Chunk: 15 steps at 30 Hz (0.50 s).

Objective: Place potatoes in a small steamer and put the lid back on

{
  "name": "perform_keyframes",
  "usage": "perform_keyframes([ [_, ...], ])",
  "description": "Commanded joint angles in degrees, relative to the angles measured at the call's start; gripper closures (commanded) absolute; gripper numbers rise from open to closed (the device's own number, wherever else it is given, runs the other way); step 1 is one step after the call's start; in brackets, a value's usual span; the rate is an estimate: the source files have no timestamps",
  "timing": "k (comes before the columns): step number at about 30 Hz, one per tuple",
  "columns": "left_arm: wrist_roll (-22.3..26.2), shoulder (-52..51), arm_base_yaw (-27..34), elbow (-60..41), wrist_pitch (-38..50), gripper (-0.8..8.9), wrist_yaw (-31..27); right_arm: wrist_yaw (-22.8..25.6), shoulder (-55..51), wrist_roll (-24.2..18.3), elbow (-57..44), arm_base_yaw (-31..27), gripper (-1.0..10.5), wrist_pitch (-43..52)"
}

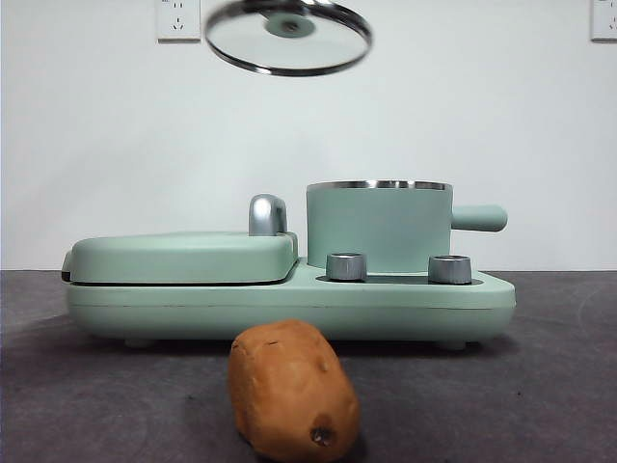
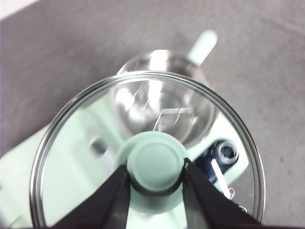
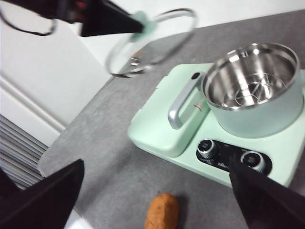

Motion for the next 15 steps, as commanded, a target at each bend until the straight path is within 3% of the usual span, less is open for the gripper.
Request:
perform_keyframes([
  [1,1.2,-3.0,1.3,1.7,0.0,8.00,0.4,1.0,0.2,0.1,0.9,0.0,4.6,-1.1],
  [9,1.4,-16.8,9.0,-9.8,-1.9,8.00,0.4,1.1,0.2,-0.3,0.9,0.0,4.6,-4.4],
  [15,1.4,-29.8,14.2,-26.3,0.0,8.00,0.4,8.2,0.2,-0.9,0.9,0.8,4.6,-6.4],
])
